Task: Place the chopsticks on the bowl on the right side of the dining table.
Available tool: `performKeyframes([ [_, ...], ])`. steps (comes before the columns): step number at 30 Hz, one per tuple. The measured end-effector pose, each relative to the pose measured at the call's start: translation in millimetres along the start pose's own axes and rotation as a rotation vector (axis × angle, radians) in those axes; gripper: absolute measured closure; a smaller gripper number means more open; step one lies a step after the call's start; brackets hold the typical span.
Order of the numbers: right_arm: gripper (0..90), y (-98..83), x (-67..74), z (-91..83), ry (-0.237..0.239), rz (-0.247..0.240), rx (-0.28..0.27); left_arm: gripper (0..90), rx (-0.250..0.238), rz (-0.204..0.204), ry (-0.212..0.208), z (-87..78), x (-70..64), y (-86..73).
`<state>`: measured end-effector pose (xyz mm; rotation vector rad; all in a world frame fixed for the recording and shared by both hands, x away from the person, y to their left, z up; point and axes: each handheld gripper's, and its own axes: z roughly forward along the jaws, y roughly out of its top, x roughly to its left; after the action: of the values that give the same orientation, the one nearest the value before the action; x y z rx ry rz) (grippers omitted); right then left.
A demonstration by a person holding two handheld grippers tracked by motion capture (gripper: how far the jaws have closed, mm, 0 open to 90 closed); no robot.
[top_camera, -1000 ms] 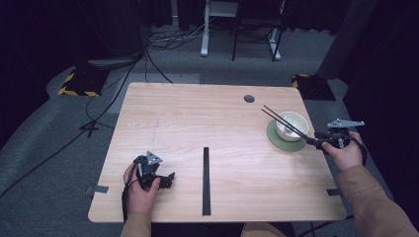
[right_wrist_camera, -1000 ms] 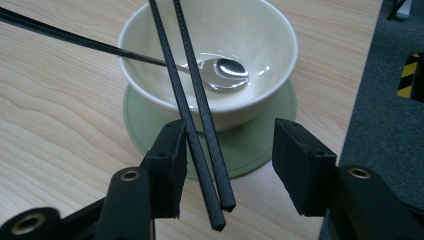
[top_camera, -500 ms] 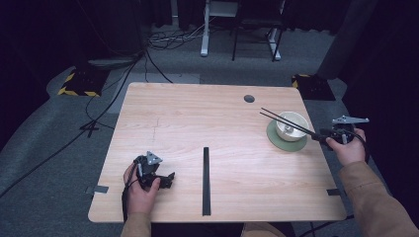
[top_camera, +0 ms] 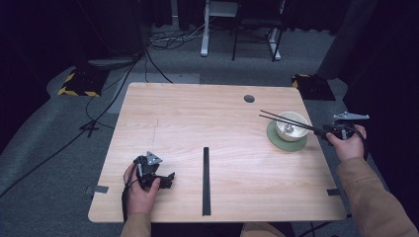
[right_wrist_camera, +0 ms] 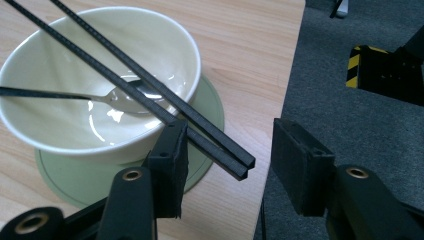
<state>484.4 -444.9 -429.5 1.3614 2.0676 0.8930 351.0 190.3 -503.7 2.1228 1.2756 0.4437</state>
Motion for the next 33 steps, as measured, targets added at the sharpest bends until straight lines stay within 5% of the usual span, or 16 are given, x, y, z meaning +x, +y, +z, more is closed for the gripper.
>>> performKeyframes([
  [6, 49.2, 8.8, 4.7, -4.6, 0.021, -0.007, -0.029, 0.3, 0.0, 0.0, 0.001, -0.1, 0.0, 0.0],
  [21, 42.8, 50.7, 68.1, 26.2, 0.122, -0.119, -0.043, 0.3, 0.002, 0.005, 0.0, -0.6, -0.3, -0.7],
  [33, 37.8, 57.2, 75.7, 49.1, 0.134, -0.11, -0.002, 0.3, 0.0, 0.001, -0.002, -0.7, -0.8, -1.0],
])
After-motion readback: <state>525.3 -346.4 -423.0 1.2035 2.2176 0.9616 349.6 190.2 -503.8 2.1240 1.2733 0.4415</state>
